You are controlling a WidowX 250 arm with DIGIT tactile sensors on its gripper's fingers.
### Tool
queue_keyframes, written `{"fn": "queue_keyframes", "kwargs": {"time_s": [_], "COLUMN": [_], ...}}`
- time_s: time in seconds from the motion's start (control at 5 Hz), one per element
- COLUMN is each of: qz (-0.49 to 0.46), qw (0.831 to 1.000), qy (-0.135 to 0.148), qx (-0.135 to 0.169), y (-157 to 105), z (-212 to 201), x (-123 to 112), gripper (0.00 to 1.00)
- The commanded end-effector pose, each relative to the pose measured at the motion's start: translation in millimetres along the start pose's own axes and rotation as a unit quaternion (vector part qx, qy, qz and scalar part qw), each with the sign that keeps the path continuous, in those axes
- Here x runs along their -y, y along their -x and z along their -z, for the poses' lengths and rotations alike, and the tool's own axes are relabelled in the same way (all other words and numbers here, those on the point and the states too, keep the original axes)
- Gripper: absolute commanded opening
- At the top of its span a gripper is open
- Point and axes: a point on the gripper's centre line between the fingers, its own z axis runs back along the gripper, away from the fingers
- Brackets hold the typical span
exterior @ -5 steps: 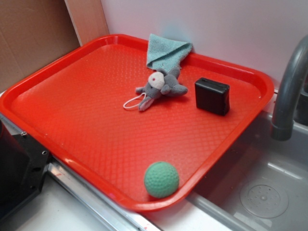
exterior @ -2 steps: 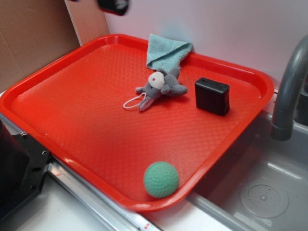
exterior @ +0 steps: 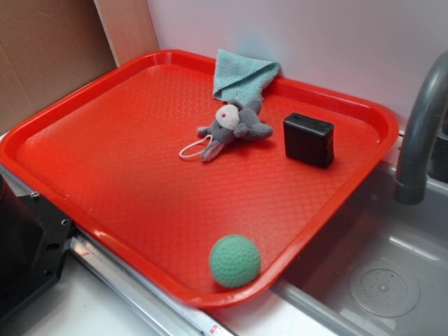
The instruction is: Grab the black box.
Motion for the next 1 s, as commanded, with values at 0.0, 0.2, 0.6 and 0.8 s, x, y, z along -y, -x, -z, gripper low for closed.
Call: {"fn": "queue_keyframes", "kwargs": {"time_s": [0.0, 0.2, 0.6, 0.8], "qz": [-0.003, -0.003, 0.121, 0.141], "qw": [1.000, 1.000, 0.992, 0.989], "qy": [0.006, 0.006, 0.006, 0.015], "qx": [0.018, 0.018, -0.018, -0.034], "y": [-6.0, -6.0, -40.5, -43.2], "z": [-10.4, -10.4, 19.7, 39.2], "x": [-2.5, -2.5, 75.4, 86.3], "gripper": [1.00, 1.00, 1.00, 1.00]}}
